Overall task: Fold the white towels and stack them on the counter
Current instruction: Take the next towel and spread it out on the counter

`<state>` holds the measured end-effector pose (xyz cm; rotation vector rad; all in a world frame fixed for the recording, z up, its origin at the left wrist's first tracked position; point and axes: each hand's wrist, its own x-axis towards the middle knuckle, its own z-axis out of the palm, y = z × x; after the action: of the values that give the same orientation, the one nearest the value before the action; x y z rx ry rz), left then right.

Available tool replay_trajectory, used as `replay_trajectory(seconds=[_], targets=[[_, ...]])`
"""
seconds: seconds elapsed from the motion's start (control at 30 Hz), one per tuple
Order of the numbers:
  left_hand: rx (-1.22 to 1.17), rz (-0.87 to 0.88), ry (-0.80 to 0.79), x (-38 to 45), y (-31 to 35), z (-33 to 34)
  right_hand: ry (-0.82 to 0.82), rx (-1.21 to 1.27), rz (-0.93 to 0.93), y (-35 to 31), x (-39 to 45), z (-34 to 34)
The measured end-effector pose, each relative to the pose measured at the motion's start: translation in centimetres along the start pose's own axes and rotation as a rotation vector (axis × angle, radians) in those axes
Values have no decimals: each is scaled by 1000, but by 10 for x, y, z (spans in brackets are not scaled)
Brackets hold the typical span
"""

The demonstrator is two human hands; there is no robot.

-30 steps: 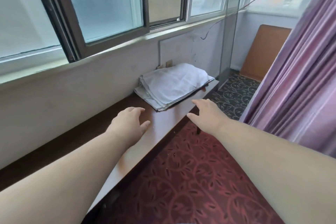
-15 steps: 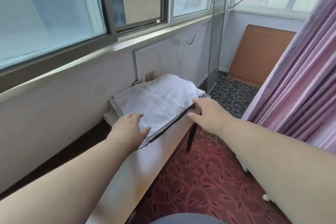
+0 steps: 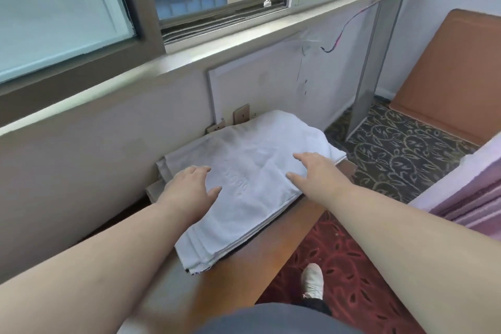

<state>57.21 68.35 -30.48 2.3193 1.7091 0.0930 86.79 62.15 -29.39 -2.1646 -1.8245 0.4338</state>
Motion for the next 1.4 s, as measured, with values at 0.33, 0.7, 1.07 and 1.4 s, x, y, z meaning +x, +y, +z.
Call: replay_trajectory(seconds=[0.33, 0.7, 1.07, 1.4], targets=[[-44, -364, -82, 125, 35, 44, -264, -87, -317, 39, 220, 5], [9, -509, -185, 192, 41, 63, -485, -115, -447, 28, 340, 61], [202, -523, -20, 260, -4, 76, -515, -219, -469, -1, 405, 118], [120, -439, 205, 248, -20, 93, -264, -90, -684, 15, 406, 111]])
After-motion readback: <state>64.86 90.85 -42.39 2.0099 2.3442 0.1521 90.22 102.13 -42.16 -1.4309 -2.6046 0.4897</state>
